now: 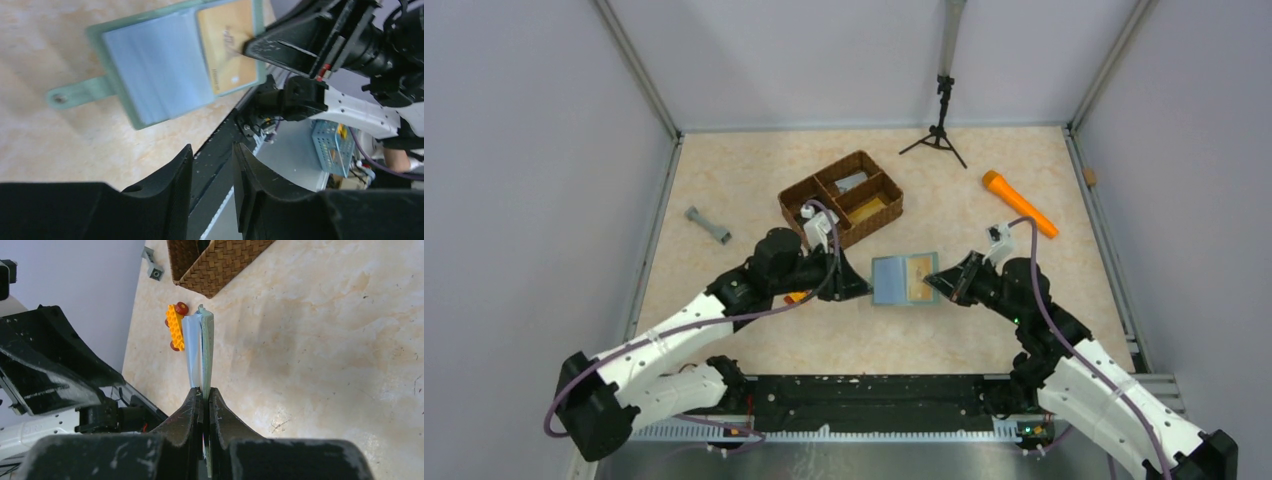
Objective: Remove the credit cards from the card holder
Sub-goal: Remove the credit card from the card holder.
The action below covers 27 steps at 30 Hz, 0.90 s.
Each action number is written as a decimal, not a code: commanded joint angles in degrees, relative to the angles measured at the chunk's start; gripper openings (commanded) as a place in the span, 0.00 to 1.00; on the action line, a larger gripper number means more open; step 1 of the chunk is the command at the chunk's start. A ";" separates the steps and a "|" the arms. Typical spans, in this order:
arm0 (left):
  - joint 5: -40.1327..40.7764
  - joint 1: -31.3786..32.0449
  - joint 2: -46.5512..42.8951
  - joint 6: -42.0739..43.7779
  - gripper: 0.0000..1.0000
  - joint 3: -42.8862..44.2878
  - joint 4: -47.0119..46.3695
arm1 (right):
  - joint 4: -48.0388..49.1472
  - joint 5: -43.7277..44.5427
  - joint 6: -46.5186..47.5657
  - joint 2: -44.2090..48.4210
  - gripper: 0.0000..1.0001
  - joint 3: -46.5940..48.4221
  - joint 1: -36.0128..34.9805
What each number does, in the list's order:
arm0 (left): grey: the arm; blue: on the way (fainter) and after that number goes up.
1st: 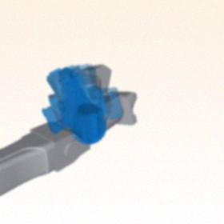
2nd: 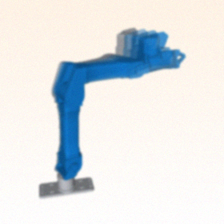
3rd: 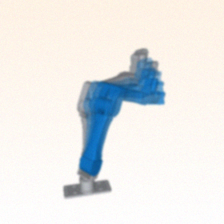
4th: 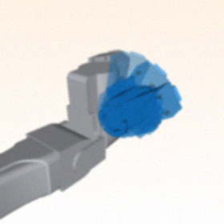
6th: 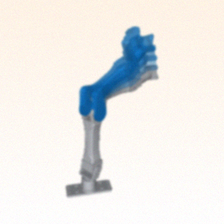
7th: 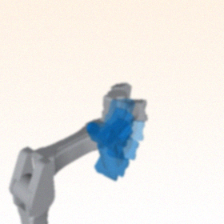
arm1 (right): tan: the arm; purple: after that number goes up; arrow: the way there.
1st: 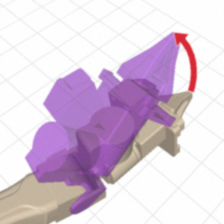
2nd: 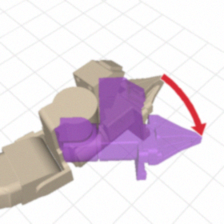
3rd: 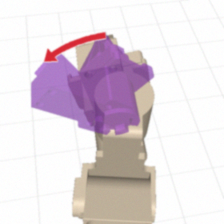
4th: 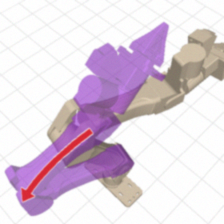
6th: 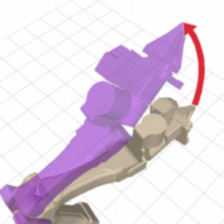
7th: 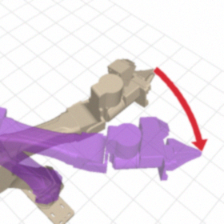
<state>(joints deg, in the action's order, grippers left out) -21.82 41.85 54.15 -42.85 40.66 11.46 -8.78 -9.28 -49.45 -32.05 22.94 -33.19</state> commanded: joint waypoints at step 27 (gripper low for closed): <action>-9.46 2.41 20.64 -7.20 0.28 -0.84 -29.57 | 11.38 -7.95 -4.00 -0.82 0.00 -1.52 0.22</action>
<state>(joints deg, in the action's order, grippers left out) -30.24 46.26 76.18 -49.10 42.57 -13.43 -2.46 -15.97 -51.68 -34.02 21.19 -33.19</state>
